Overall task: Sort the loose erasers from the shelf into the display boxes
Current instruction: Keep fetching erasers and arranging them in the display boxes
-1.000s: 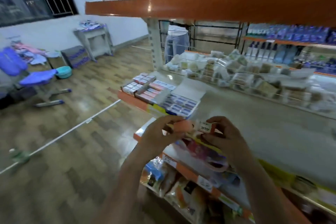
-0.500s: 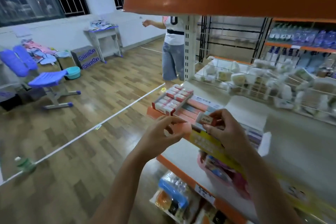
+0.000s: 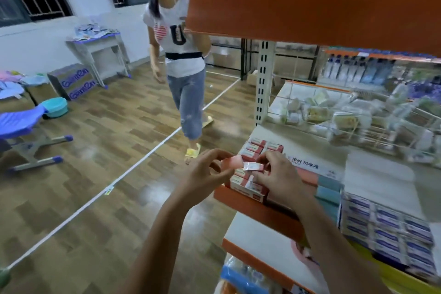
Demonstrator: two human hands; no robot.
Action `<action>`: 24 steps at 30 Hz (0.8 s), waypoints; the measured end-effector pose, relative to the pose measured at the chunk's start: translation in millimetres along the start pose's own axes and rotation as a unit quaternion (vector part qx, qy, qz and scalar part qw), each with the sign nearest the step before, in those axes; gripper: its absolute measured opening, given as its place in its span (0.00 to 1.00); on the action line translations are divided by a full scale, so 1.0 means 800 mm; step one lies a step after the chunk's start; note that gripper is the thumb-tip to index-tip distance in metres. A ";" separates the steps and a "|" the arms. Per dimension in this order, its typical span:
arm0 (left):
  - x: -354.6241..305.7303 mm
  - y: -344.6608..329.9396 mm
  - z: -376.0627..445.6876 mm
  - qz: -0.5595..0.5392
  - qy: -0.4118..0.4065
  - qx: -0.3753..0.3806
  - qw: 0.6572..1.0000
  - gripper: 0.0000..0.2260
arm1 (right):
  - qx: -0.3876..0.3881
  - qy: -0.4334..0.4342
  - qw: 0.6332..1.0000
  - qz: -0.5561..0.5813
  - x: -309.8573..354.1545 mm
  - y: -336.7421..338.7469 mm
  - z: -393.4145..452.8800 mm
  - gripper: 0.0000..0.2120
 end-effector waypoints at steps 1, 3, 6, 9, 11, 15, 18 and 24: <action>0.009 0.001 0.007 -0.007 -0.001 0.016 1.000 0.11 | -0.011 -0.011 1.000 -0.012 -0.001 -0.005 0.007 0.14; 0.028 0.003 0.018 -0.019 0.004 0.048 0.999 0.13 | -0.037 -0.037 0.998 -0.036 -0.003 -0.012 0.016 0.14; 0.046 0.009 0.036 -0.017 -0.010 0.089 0.996 0.11 | -0.075 -0.072 0.993 -0.063 -0.003 -0.019 0.024 0.14; 0.054 0.014 0.053 0.018 -0.048 0.124 0.991 0.12 | -0.097 -0.088 0.988 -0.088 0.000 -0.026 0.027 0.13; 0.061 0.017 0.064 0.030 -0.058 0.140 0.988 0.13 | -0.098 -0.096 0.984 -0.114 0.002 -0.033 0.027 0.13; 0.060 0.009 0.079 0.037 -0.090 0.168 0.981 0.13 | -0.103 -0.103 0.978 -0.147 0.002 -0.036 0.026 0.15; 0.047 -0.009 0.088 0.046 -0.123 0.188 0.973 0.13 | -0.077 -0.098 0.982 -0.140 0.005 -0.036 0.024 0.17; -0.001 -0.077 0.100 0.009 -0.182 0.256 0.949 0.12 | -0.130 -0.167 0.969 -0.124 -0.032 0.031 -0.014 0.13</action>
Point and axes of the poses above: each hand's wrist, its own z-axis towards the middle knuckle, its own y-axis out of the back of the hand, x = y × z, the point moved 10 cm from there along z, towards the middle knuckle, and after that the axes turned 10 degrees about -y, right-handed, at the moved point
